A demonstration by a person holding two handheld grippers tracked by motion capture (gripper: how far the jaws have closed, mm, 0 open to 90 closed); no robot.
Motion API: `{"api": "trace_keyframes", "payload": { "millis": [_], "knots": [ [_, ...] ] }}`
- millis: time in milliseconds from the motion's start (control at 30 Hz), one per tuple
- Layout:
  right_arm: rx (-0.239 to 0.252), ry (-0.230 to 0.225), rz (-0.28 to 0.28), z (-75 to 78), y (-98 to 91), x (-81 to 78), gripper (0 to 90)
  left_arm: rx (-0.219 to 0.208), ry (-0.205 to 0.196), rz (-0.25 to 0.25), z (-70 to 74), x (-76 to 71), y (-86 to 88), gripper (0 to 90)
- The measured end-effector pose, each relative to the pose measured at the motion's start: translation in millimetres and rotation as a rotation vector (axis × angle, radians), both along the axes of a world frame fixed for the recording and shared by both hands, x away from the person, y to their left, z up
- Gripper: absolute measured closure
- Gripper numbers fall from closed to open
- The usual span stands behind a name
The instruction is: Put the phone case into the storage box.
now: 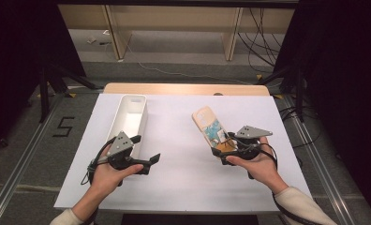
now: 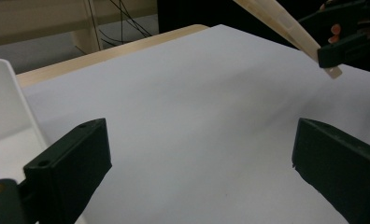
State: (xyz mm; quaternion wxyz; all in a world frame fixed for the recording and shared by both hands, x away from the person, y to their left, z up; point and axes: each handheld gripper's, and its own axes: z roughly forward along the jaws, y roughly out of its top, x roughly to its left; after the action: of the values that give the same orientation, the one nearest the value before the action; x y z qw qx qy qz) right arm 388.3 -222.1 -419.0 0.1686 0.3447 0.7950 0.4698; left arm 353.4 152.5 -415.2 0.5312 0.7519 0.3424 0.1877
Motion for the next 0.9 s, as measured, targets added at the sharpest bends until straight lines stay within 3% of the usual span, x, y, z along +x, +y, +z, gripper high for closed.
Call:
{"api": "trace_keyframes", "payload": {
  "millis": [133,300,533,733,900],
  "knots": [
    [0.002,-0.006,0.019,-1.5,4.8,-4.3,11.9,-0.027,0.016,-0.023,10.9,9.3,-15.7,5.7],
    [0.007,-0.014,0.033,-0.8,8.4,-8.1,11.9,-0.036,0.008,-0.064,23.8,21.1,-38.4,8.0],
    [0.006,-0.019,0.038,-0.4,9.8,-10.5,11.9,-0.068,0.040,-0.091,37.9,42.2,-63.8,11.7],
    [0.009,-0.023,0.041,-0.5,11.1,-11.0,11.9,-0.047,0.047,-0.103,49.0,60.6,-82.9,15.0],
    [0.012,-0.027,0.040,-0.7,11.3,-11.3,11.9,-0.038,0.062,-0.112,50.2,71.6,-94.9,15.4]
  ]
}}
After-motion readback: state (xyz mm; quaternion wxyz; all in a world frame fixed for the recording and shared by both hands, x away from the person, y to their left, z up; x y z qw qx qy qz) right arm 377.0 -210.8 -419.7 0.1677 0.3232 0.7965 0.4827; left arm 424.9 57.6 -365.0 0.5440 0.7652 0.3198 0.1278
